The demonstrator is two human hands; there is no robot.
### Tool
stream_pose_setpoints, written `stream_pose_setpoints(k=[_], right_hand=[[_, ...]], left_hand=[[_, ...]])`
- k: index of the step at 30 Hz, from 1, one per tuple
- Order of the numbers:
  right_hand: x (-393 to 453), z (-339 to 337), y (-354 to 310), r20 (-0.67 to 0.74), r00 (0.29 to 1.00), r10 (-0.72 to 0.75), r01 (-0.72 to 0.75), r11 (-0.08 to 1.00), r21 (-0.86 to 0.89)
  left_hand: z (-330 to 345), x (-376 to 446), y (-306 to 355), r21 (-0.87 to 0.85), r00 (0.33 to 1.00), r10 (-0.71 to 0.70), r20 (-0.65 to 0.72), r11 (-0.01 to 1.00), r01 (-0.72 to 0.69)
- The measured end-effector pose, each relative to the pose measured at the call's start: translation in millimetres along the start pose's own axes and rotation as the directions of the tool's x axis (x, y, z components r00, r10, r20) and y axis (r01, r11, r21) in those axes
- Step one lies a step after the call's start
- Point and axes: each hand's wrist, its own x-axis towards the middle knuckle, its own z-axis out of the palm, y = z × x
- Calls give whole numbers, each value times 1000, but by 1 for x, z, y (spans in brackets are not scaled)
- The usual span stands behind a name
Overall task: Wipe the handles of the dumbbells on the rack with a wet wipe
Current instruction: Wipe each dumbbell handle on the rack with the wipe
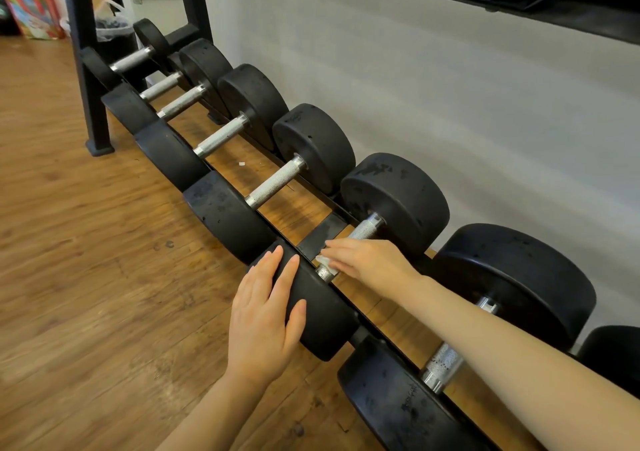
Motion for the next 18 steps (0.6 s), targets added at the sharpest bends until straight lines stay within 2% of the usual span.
stream_pose_setpoints(k=[5, 11, 15, 16, 18], right_hand=[[-5, 9, -13, 83, 994, -69, 67, 997, 30], [-7, 12, 4, -119, 991, 53, -58, 998, -33], [-16, 22, -13, -49, 999, -17, 18, 1000, 20], [-17, 22, -13, -52, 999, 3, -2, 1000, 27], [-16, 22, -7, -148, 985, 90, -88, 996, 19]], left_hand=[[0, 0, 0, 7, 1000, -12, 7, 1000, 12], [0, 0, 1, 10, 1000, -5, 1, 1000, 5], [0, 0, 1, 13, 1000, -6, 4, 1000, 6], [-1, 0, 2, 15, 1000, -11, 9, 1000, 10], [-2, 0, 4, 2, 1000, -21, 19, 1000, 21]])
